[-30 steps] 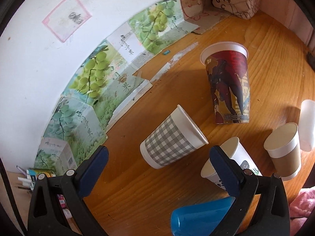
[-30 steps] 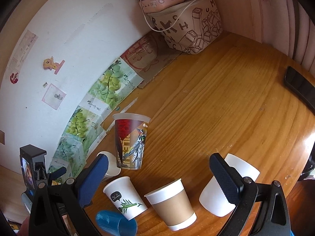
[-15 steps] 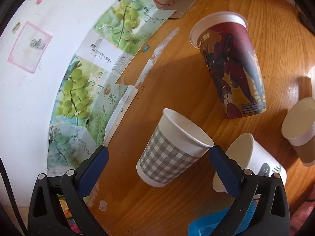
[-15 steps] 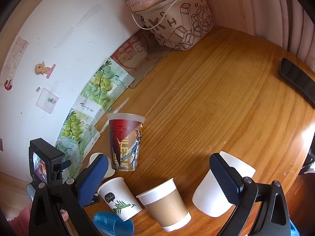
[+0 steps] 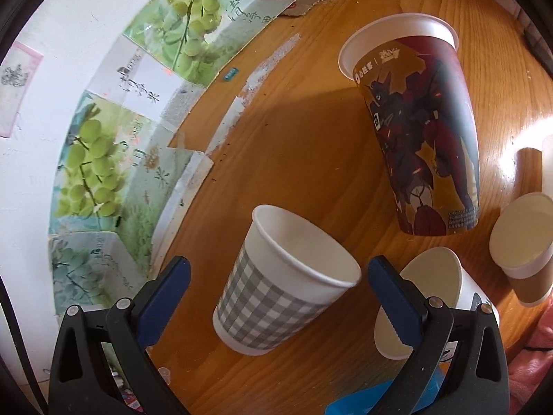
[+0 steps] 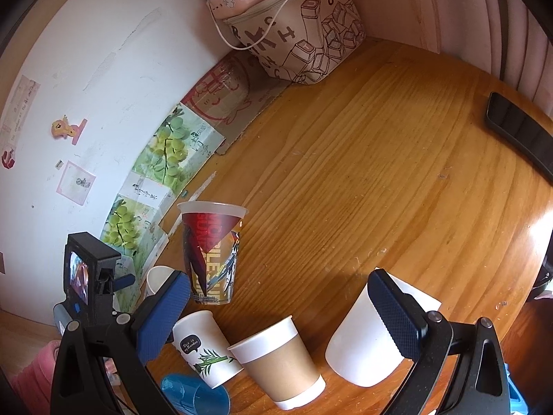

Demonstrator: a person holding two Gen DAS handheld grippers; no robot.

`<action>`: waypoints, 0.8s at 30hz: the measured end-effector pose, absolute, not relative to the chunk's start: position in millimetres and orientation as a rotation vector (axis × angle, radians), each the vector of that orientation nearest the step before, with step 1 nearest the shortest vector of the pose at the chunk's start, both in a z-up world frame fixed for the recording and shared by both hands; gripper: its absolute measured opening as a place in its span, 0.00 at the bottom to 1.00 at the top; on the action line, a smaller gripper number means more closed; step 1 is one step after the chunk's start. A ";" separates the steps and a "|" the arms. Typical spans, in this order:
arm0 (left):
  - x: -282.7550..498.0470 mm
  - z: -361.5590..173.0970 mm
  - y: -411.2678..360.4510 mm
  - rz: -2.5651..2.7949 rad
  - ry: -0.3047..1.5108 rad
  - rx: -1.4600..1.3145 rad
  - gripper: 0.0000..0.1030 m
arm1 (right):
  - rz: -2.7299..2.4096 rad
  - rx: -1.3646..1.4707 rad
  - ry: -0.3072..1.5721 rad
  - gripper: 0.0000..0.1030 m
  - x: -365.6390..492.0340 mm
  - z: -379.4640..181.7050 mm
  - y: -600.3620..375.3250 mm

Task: Flip cup upright
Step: 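Close the left gripper around the body of the gray plaid cup, then lift the plaid cup with the left gripper and rotate it rim-up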

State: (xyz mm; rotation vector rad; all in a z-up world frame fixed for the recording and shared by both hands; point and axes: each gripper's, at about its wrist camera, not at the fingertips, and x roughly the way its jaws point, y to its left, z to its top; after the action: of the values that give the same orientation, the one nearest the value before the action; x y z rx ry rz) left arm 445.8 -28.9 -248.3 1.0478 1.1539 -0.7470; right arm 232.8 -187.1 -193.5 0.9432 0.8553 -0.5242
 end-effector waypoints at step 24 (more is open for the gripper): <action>502.0 -278.8 -26.4 -0.783 1.463 0.838 0.55 | -0.522 0.973 0.852 1.00 228.2 -199.4 -195.8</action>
State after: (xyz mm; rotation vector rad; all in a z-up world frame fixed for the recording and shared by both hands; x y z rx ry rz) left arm 502.0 -26.4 -278.8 0.8379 1.4626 -0.7833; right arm 228.2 -195.8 -199.4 0.9732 0.8523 -0.5222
